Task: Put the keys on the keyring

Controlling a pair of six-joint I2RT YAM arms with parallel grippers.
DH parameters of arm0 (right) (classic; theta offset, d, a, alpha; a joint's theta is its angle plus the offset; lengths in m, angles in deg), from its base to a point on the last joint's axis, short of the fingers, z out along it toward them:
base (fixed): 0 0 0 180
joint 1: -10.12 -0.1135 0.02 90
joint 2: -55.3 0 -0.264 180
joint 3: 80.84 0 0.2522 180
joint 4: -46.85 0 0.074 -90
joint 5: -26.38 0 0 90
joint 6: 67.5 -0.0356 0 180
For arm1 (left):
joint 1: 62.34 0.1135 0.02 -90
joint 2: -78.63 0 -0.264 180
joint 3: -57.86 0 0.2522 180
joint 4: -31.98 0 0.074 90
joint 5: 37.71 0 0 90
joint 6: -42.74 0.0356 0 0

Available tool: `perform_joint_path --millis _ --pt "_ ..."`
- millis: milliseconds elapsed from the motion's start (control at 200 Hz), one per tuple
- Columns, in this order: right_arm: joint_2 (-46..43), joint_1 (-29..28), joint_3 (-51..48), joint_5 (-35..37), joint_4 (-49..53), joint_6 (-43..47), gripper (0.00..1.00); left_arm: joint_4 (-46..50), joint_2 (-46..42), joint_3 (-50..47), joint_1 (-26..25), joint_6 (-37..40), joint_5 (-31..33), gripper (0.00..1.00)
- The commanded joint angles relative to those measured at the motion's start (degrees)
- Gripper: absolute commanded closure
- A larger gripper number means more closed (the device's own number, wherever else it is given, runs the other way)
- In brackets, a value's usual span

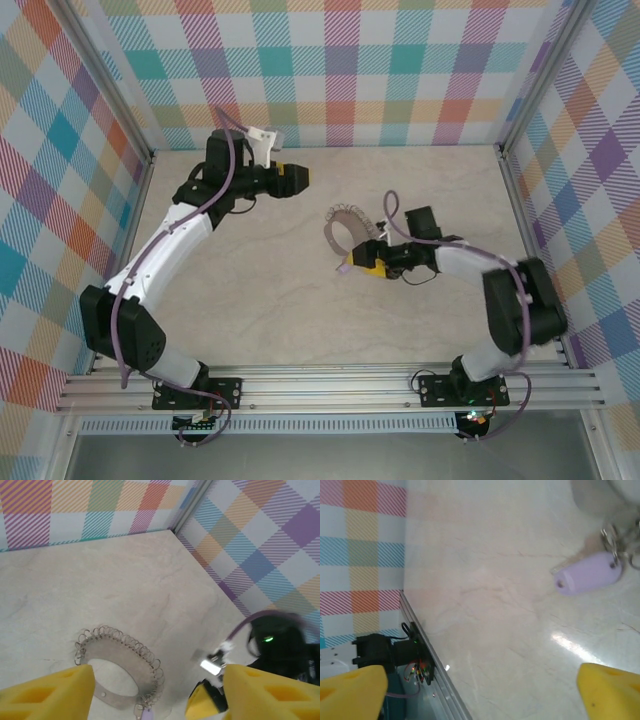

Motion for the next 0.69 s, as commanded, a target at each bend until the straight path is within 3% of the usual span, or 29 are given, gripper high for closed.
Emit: perform_joint_path --millis 0,200,350,505,620,690 --pt "-10.26 3.41 0.55 1.14 8.08 2.46 0.0 -6.3 -6.14 -4.34 0.06 -1.83 1.88 0.13" --pt "-22.19 7.81 5.62 11.76 16.1 5.25 0.0 -12.93 -17.18 -17.38 -0.05 -6.57 19.28 0.03" --pt "-25.13 10.42 7.27 31.08 16.85 4.52 0.0 -15.61 -22.81 -25.96 -0.14 -2.64 31.33 0.0" --pt "-28.77 11.81 0.07 53.66 5.75 7.11 0.0 -13.97 -26.37 -31.94 -0.06 3.55 42.87 0.0" --pt "-26.81 12.92 -1.64 61.44 2.55 10.56 0.0 -21.19 -30.94 -39.65 0.8 5.96 45.76 0.0" --pt "-25.68 13.1 -5.65 63.49 -4.97 12.15 0.0 -24.84 -31.9 -43.17 1.32 7.79 46.79 0.0"
